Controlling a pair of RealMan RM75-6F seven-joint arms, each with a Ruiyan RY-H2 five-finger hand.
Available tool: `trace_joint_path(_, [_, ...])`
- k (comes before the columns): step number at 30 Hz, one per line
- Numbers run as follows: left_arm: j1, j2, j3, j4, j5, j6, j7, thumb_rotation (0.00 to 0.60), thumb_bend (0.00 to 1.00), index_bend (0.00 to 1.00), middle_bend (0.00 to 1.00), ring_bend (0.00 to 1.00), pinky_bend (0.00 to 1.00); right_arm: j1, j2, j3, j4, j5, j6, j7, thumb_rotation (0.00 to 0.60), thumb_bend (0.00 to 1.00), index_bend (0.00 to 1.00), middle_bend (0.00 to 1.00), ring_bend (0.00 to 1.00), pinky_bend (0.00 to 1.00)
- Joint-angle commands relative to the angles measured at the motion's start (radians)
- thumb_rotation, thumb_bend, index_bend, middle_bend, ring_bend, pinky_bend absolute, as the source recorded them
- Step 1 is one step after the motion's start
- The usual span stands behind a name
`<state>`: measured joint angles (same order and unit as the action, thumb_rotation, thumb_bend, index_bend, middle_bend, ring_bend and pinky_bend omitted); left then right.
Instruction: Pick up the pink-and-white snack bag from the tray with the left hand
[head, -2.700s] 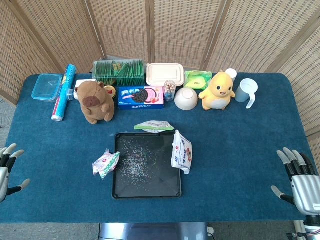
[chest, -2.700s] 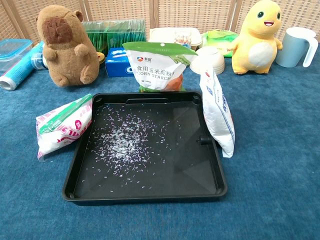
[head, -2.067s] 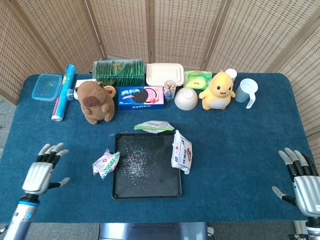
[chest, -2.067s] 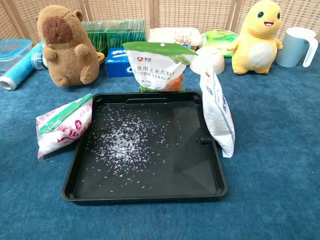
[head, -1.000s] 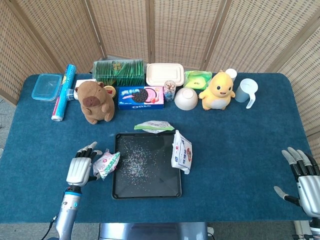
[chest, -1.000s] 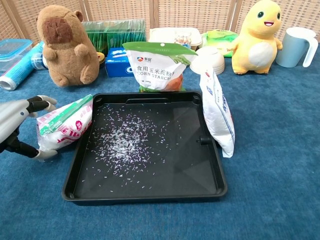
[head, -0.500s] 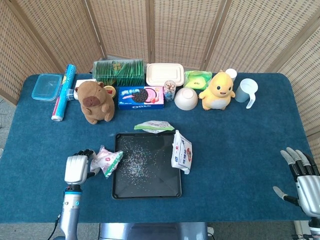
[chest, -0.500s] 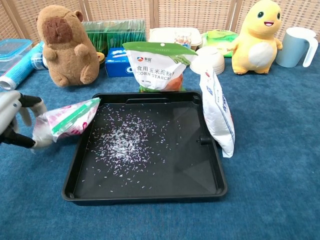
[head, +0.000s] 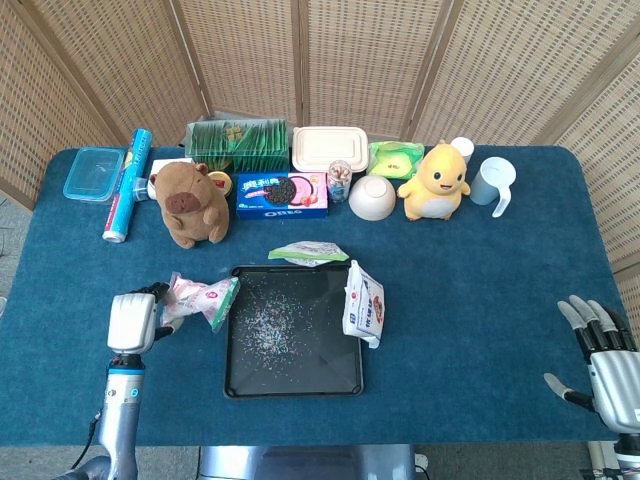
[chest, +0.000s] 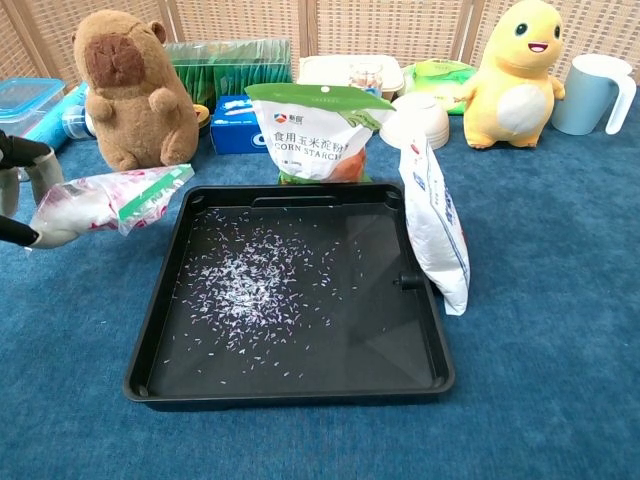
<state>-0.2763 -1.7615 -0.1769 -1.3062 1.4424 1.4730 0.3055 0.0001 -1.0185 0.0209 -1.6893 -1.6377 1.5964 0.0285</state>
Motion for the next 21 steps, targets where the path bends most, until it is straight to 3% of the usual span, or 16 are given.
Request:
trace_joint_path(1, [-0.031,0.045,0.034,0.009,0.095,0.006,-0.052,0.6,0.4,0.86,0.7,0.69,0.73,0.0,0.0,0.0,0.0,0.002,0.0,0.0,0.6,0.0,0.03,0.04,0.06,0.06])
trace_joint_path(10, [-0.141,0.254,0.113,-0.044,0.296,-0.055,-0.271,0.6,0.39,0.87,0.71,0.69,0.71,0.001,-0.002,0.001,0.0,0.005,-0.003,-0.005,0.6,0.0,0.03,0.04,0.06,0.06])
trace_joint_path(17, [-0.211,0.474,0.146,-0.237,0.305,-0.206,-0.29,0.6,0.38,0.88,0.71,0.69,0.7,0.002,-0.005,0.002,0.0,0.008,-0.007,-0.014,0.6,0.0,0.03,0.04,0.06,0.06])
trace_joint_path(21, [-0.285,0.641,0.167,-0.376,0.298,-0.367,-0.27,0.6,0.39,0.89,0.71,0.69,0.7,0.006,-0.013,0.0,0.0,0.009,-0.017,-0.033,0.6,0.0,0.03,0.04,0.06,0.06])
